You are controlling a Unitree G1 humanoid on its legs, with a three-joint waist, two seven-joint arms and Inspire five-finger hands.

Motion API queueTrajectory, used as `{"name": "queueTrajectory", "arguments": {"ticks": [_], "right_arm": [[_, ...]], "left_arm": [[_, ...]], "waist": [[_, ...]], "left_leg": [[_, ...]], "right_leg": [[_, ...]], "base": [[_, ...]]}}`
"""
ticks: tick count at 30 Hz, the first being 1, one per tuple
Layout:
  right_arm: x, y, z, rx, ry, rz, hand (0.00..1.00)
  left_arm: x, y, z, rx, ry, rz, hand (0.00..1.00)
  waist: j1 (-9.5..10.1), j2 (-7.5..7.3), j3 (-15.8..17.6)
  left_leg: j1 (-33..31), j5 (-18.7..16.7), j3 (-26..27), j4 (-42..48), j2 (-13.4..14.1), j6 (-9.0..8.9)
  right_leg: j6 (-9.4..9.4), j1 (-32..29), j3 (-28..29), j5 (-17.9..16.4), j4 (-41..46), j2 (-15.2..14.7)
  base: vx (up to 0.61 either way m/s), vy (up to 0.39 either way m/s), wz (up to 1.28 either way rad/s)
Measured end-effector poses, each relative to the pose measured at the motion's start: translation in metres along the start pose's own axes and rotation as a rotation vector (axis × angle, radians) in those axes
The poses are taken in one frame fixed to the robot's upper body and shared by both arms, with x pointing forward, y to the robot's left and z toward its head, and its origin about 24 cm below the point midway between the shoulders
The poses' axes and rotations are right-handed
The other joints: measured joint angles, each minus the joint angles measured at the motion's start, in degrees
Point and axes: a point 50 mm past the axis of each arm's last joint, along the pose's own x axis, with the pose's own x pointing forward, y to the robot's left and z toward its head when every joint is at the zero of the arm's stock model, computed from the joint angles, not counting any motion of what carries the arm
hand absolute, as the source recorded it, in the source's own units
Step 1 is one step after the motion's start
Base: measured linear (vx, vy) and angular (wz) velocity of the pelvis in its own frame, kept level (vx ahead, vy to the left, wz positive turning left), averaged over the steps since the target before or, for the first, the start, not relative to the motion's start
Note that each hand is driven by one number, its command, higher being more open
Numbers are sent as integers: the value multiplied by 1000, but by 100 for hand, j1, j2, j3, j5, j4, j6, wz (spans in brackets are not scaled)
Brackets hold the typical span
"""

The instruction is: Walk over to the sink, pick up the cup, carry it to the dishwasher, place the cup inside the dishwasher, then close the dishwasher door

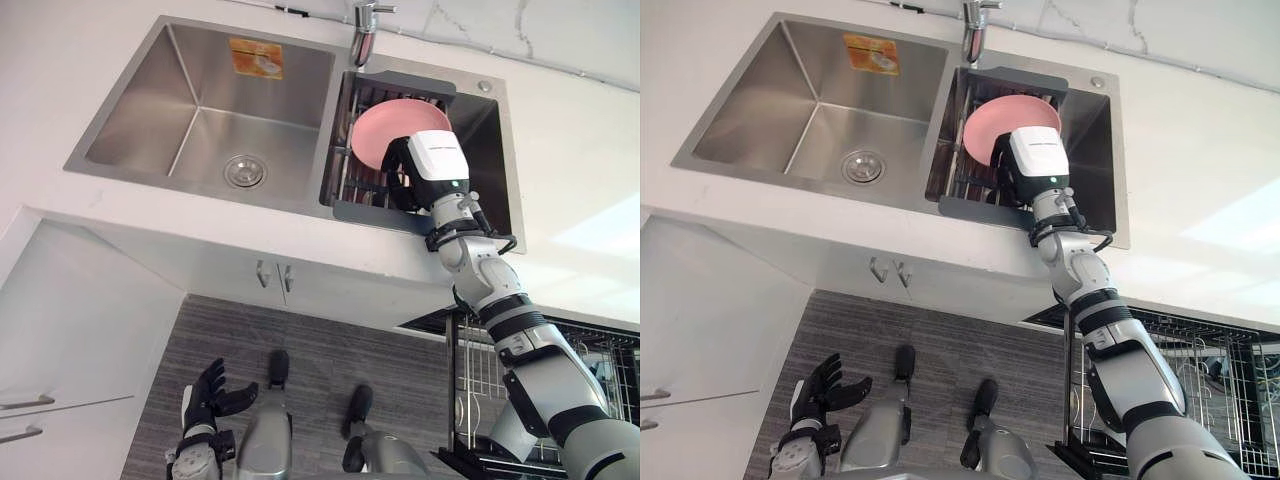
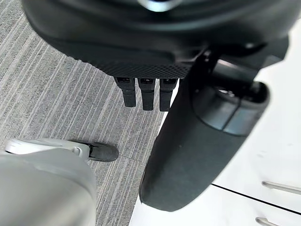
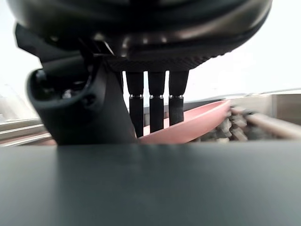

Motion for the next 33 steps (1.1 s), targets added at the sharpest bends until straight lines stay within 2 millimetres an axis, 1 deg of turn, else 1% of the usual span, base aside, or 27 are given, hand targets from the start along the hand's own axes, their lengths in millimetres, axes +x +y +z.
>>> {"name": "queueTrajectory", "arguments": {"ticks": [2, 6, 11, 12, 13, 14, 15, 16, 18, 19, 21, 22, 24, 25, 27, 29, 31, 33], "right_arm": [[0, -2, -2, 5, 3, -5, 30], [0, -2, -4, 11, 11, -3, 30], [-4, -8, -2, 81, 9, -38, 30], [-6, -15, -3, 95, 8, -76, 30], [-5, -28, -4, 99, 0, -137, 30], [-5, -36, -5, 102, -1, -171, 30], [-7, -53, -9, 109, -2, -258, 30], [-11, -67, -11, 114, -7, -336, 30], [-17, -82, -11, 121, -26, -419, 30], [-23, -89, -12, 119, -38, -459, 30], [-30, -94, -12, 115, -53, -491, 30], [-36, -91, -13, 116, -51, -485, 30], [-43, -84, -16, 123, -41, -459, 30], [-51, -78, -19, 137, -30, -439, 30], [-63, -69, -24, 141, -8, -406, 30], [-70, -64, -25, 149, 0, -381, 30], [-74, -62, -26, 153, 1, -373, 30], [-77, -61, -29, 155, 6, -363, 30]], "left_arm": [[1, 2, 3, 5, -17, 4, 90], [-1, 6, 0, 1, -5, 13, 90], [-6, 8, -9, 5, 23, 15, 90], [-7, 8, -10, 5, 23, 16, 90], [-8, 9, -10, 5, 24, 17, 90], [-8, 9, -10, 6, 25, 17, 90], [-8, 9, -10, 7, 25, 16, 90], [-8, 9, -11, 7, 30, 18, 90], [-10, 11, -13, 8, 36, 21, 90], [-10, 11, -13, 7, 32, 22, 90], [-10, 11, -10, 9, 22, 19, 90], [-10, 11, -10, 18, 19, 11, 90], [-10, 11, -11, 22, 20, 5, 90], [-10, 10, -11, 22, 20, 4, 90], [-11, 11, -12, 23, 25, 7, 90], [-13, 13, -16, 25, 37, 11, 90], [-16, 15, -20, 27, 48, 14, 90], [-18, 17, -22, 29, 58, 18, 90]], "waist": [[-58, -26, -6], [-41, -22, -3], [-36, -17, -1], [-34, -17, -1], [-35, -14, 1], [-34, -14, 1], [-34, -14, 1], [-34, -16, 0], [-61, -19, -3], [-114, -26, -9], [-214, -42, -19], [-260, -70, -38], [-301, -82, -57], [-352, -89, -66], [-395, -112, -142], [-418, -134, -197], [-481, -150, -238], [-499, -169, -335]], "left_leg": [[116, 70, -9, -305, -76, 27], [368, 225, -19, -795, -96, 21], [373, 300, -30, -830, -26, 7], [384, 338, -23, -830, -18, -14], [404, 396, 6, -828, -1, -7], [416, 402, 21, -821, 2, -15], [459, 418, 55, -802, -2, -80], [554, 422, 92, -800, -3, -94], [734, 387, 158, -800, -11, -141], [803, 377, 197, -800, -13, -153], [862, 327, 271, -801, -8, -163], [928, 289, 331, -802, -18, -172], [1032, 248, 400, -803, -9, -178], [1098, 222, 411, -809, -2, -174], [1159, 192, 465, -832, 24, -185], [1247, 154, 566, -832, 54, -192], [1312, 123, 600, -833, 64, -195], [1331, 105, 644, -833, 70, -209]], "right_leg": [[-1, -30, 7, 7, 3, -84], [6, -53, -22, 27, 98, -105], [-27, -52, -15, 53, 88, -34], [-49, -46, -6, 84, 88, -27], [-53, -27, 6, 103, 79, -11], [-26, -16, 13, 121, 75, -8], [-41, 23, 14, 148, 75, -15], [-29, 105, 42, 138, 72, -23], [-3, 246, 126, 116, 61, -39], [0, 298, 155, 107, 61, -41], [7, 324, 216, 94, 61, -41], [11, 358, 277, 41, 62, -41], [12, 419, 327, 23, 66, -41], [10, 475, 341, 2, 69, -41], [4, 482, 406, -25, 95, -33], [2, 508, 507, -38, 108, -11], [19, 546, 549, -76, 110, -4], [38, 539, 592, -94, 110, 0]], "base": [[40, 39, 14], [14, 7, 11], [41, -32, -1], [94, -26, -5], [91, -21, -6], [119, -17, -4], [138, -16, -5], [146, -18, -6], [137, -23, -18], [118, -19, -19], [79, -9, -19], [54, -6, -23], [27, -10, -20], [10, -10, -13], [-5, -6, -14], [2, -14, -24], [2, -17, -16], [10, -9, -12]]}}
